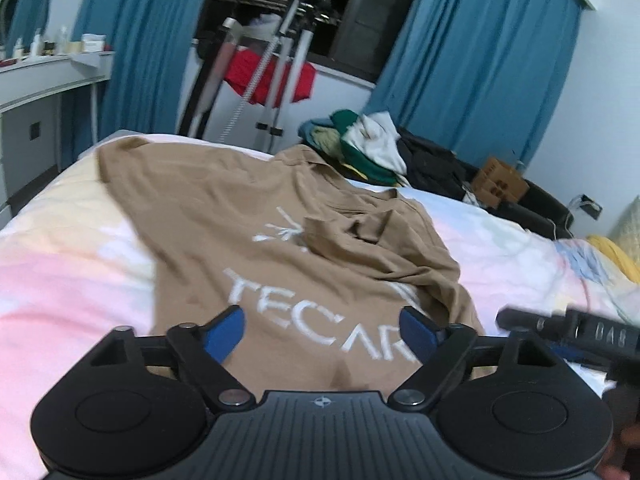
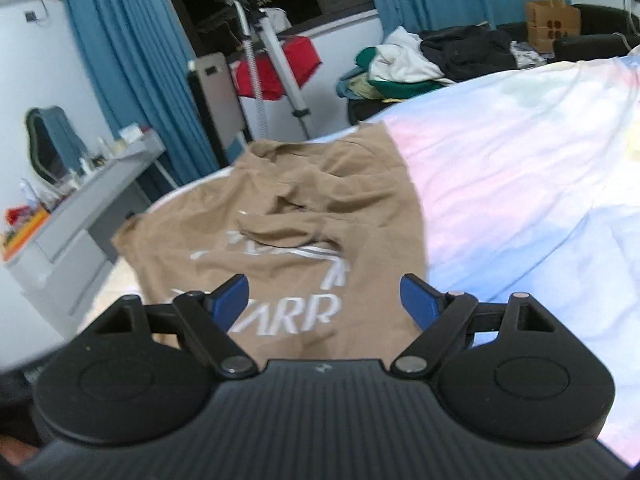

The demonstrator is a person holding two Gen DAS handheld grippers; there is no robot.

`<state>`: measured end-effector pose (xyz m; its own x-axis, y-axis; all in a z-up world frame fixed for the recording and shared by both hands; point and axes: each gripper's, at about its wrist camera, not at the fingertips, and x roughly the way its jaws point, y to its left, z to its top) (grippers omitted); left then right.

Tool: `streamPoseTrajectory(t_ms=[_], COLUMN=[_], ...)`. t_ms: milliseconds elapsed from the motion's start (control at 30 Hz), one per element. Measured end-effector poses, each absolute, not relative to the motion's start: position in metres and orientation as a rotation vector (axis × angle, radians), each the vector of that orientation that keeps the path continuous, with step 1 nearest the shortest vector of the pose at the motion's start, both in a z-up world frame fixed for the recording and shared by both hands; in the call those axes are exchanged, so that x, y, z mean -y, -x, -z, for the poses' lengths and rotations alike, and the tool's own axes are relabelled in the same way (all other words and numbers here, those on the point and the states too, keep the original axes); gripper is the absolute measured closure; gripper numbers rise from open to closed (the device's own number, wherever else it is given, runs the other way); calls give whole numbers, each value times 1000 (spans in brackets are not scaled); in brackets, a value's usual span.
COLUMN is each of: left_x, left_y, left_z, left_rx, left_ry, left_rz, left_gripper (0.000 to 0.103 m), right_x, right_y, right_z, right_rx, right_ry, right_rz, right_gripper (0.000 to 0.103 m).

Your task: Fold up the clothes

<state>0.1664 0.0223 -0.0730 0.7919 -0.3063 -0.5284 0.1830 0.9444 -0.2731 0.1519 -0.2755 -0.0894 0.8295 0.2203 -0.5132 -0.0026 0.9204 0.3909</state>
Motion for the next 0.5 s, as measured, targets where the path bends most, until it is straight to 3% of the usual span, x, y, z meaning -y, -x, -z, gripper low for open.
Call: streamPoseTrajectory(t_ms=[133,300,500], left_x=[2,43,73], left_y=[-225,-330,-413], left_z=[68,76,107], left_rx=[-575,-594,-759], left_ry=[125,-140,-314], left_rz=[269,341,528], left_gripper=[26,42,51], right_x=[288,310,329], right_y=[-155,-162,-175], right_z=[100,110,118], right_rx=[-600,-612,-604], right_ry=[-418,-505,-596], right_rz=[-124,-126,-159], right_gripper=[19,19,19])
